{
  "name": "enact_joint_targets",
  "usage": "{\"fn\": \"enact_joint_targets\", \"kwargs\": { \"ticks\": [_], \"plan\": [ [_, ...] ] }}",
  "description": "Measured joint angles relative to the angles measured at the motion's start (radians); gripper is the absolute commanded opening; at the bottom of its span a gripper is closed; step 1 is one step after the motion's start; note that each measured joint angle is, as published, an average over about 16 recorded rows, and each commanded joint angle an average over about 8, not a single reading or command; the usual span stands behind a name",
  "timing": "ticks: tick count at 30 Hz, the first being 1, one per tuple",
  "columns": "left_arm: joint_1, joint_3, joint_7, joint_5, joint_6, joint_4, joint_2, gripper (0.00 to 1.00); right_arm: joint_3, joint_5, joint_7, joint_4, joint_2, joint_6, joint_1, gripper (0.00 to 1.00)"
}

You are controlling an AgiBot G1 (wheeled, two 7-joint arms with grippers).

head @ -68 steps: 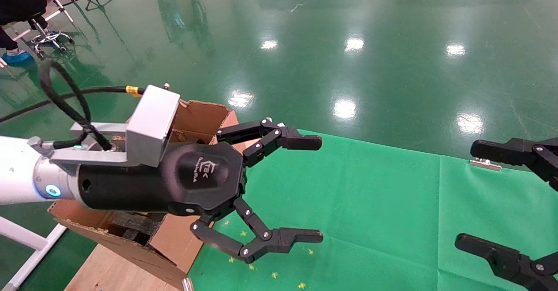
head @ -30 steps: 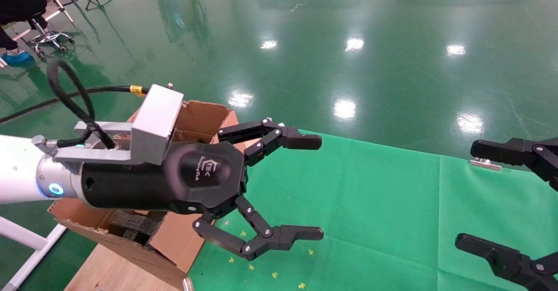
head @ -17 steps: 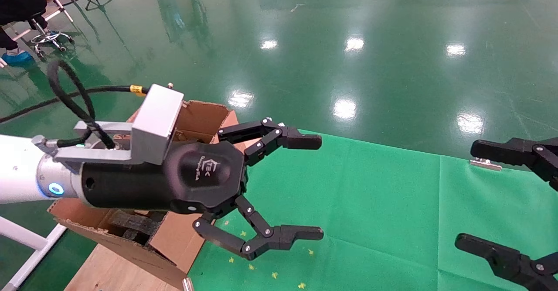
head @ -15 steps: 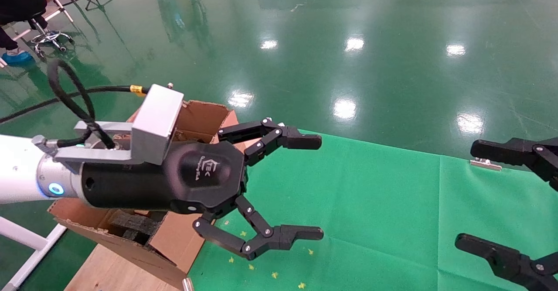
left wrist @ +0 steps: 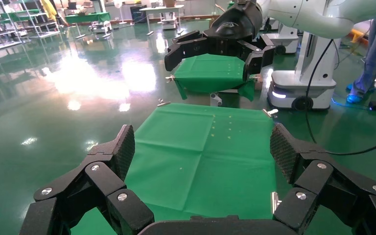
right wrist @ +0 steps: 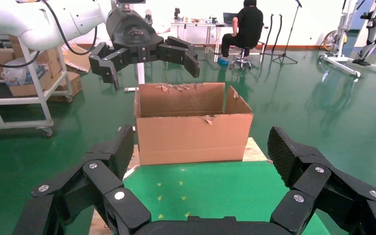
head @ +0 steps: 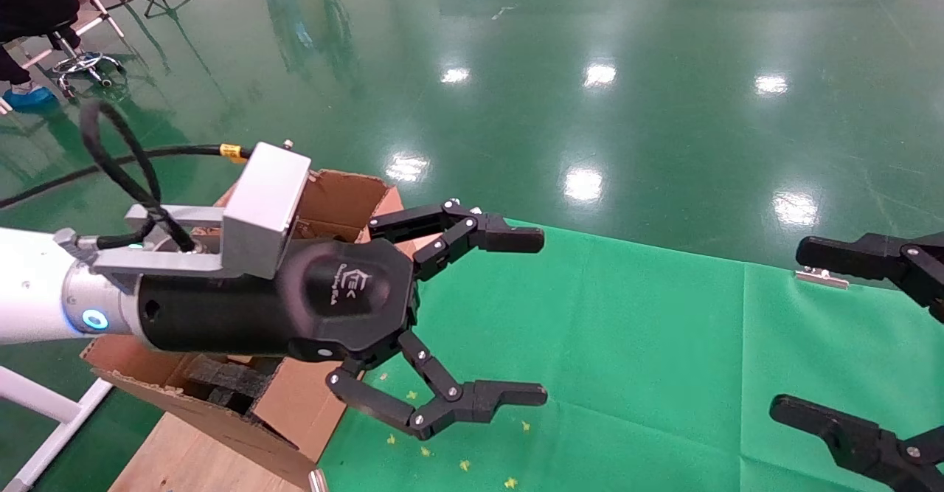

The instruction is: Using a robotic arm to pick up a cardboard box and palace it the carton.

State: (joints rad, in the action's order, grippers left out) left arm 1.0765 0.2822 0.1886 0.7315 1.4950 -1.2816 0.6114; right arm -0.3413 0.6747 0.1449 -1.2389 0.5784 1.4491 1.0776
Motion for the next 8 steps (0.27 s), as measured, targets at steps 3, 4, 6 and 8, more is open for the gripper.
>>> {"fn": "enact_joint_targets", "kwargs": {
  "ticks": [3, 4, 6, 8],
  "plan": [
    [0.0, 0.0, 0.0, 0.0, 0.0, 0.0, 0.0, 1.0, 0.0, 0.0, 0.0, 0.0, 0.0, 0.0, 0.0, 1.0],
    [0.0, 0.0, 0.0, 0.0, 0.0, 0.0, 0.0, 1.0, 0.0, 0.0, 0.0, 0.0, 0.0, 0.0, 0.0, 1.0],
    [0.0, 0.0, 0.0, 0.0, 0.0, 0.0, 0.0, 1.0, 0.0, 0.0, 0.0, 0.0, 0.0, 0.0, 0.0, 1.0],
    [0.0, 0.0, 0.0, 0.0, 0.0, 0.0, 0.0, 1.0, 0.0, 0.0, 0.0, 0.0, 0.0, 0.0, 0.0, 1.0]
  ]
}}
